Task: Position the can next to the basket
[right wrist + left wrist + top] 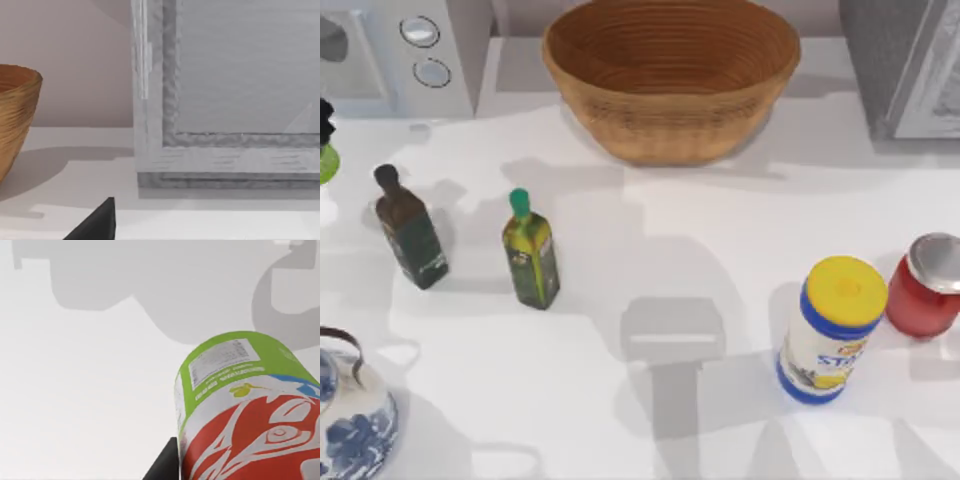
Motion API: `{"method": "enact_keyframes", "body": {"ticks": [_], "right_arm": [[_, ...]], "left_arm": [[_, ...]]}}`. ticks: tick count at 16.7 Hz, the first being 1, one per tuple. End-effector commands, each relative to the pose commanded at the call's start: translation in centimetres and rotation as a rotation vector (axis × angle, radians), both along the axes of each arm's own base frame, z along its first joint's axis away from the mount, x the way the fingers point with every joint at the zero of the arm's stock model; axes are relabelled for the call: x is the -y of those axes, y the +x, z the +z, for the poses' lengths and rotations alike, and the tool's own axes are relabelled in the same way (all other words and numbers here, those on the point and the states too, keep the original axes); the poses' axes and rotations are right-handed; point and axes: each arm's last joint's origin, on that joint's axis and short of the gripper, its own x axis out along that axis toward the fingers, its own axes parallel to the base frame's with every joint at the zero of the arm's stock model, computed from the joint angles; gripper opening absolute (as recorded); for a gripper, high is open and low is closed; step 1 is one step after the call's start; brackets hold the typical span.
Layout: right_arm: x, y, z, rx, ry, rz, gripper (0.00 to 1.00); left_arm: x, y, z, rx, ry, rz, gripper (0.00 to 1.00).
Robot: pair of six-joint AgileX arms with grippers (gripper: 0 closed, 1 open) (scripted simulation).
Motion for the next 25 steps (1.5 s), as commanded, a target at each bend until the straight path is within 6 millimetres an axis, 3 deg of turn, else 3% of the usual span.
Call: {"method": "enact_keyframes", "body": {"ticks": [3,6,11,14,16,19,25], "right_arm": [[0.0,0.0,0.0,0.0,0.0,0.0,1.0],[0.0,0.0,0.0,0.0,0.0,0.0,1.0],[0.0,0.0,0.0,0.0,0.0,0.0,1.0],[0.0,0.0,0.0,0.0,0.0,0.0,1.0],[0.0,0.0,0.0,0.0,0.0,0.0,1.0],[0.0,0.0,0.0,0.0,0.0,0.0,1.0],[0.0,0.0,0.0,0.0,0.0,0.0,1.0]], "left_arm": [[6.2,1.1,1.6,0.014,-0.086,0.081,0.0],[13.4,1.1,1.4,-0.056,-0.161,0.169,0.0],[25.0,-1.5,-0.5,-0.202,-0.182,0.333,0.0],[30.3,-3.8,-1.6,-0.239,-0.149,0.436,0.0],[32.7,-5.0,-2.7,-0.246,-0.114,0.503,0.0],[34.8,-6.2,-4.3,-0.241,-0.062,0.583,0.0],[35.3,-6.5,-4.9,-0.236,-0.043,0.609,0.0]]}}
